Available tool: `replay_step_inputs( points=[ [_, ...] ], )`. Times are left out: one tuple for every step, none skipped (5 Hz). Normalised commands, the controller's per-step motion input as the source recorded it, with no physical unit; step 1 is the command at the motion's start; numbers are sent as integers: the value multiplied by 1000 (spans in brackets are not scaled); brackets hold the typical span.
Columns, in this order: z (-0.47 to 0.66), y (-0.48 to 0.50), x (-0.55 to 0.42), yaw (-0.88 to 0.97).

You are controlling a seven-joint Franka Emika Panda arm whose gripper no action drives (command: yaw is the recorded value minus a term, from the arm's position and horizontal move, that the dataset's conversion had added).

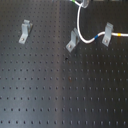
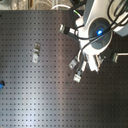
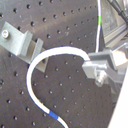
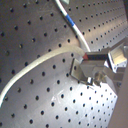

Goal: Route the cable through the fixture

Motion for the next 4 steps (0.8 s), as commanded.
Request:
replay_step_inputs(
  points=[
    [0, -12, 5, 0],
    [51, -80, 30, 0],
    [182, -199, 123, 0],
    [262, -145, 254, 9]
  ],
)
